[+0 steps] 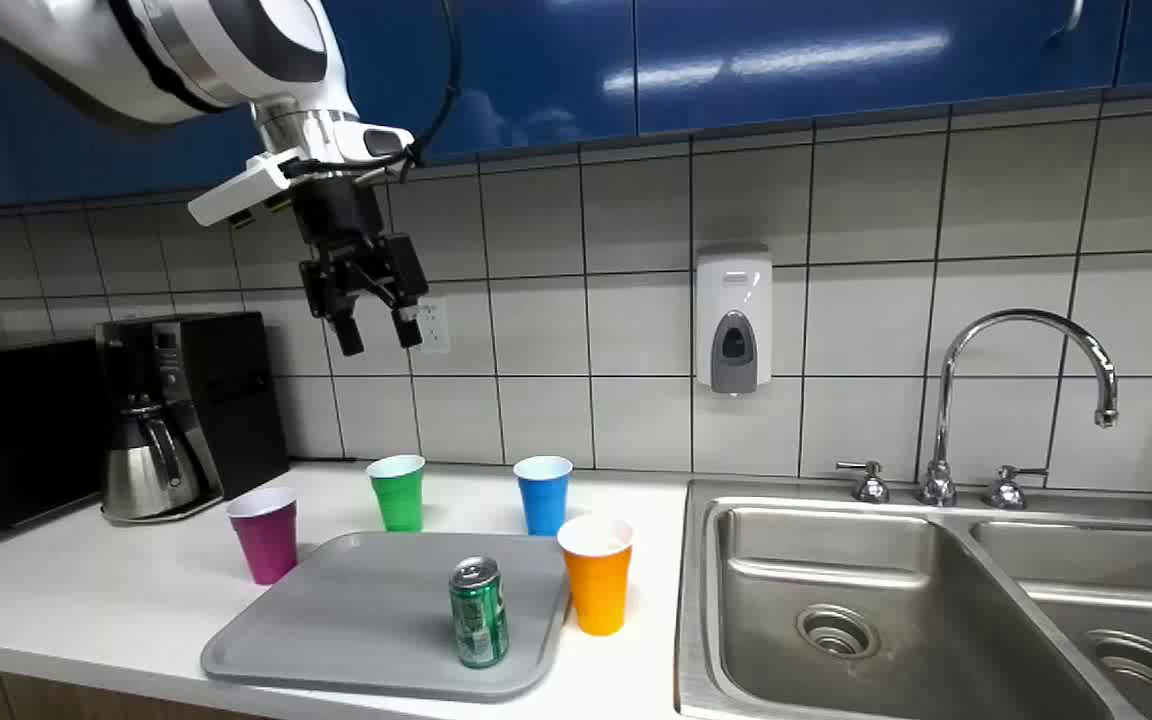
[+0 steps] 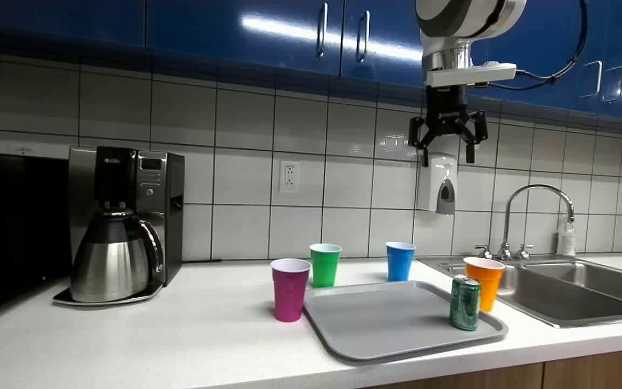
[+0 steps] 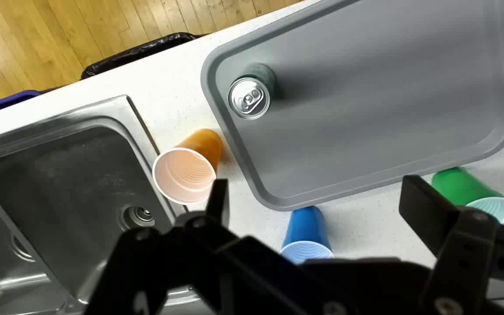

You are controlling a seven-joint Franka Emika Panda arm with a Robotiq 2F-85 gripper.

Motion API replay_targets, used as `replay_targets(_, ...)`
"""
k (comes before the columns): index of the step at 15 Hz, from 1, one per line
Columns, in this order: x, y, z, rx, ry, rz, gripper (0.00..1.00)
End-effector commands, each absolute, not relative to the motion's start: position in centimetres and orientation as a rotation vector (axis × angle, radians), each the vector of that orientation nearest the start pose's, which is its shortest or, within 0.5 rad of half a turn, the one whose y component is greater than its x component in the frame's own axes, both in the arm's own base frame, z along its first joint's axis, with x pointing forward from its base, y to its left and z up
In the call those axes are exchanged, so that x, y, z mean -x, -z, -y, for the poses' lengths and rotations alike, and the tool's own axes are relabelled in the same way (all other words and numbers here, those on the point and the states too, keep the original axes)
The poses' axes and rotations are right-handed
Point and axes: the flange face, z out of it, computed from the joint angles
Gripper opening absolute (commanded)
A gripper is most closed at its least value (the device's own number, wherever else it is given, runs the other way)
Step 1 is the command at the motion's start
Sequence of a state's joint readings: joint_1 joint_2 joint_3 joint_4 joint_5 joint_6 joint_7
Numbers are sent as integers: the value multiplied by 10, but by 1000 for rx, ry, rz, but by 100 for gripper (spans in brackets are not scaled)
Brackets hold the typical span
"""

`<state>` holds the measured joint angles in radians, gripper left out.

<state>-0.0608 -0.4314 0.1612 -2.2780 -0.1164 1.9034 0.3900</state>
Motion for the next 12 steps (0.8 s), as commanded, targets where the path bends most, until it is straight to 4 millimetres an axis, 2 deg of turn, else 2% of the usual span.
replay_targets(1,-428,-526,-41,3270,150,-439,100)
replay_targets(5,-424,-513,-45,3299,118,-406,100)
replay_targets(12,-417,-469,-49,3366,33,-356,100)
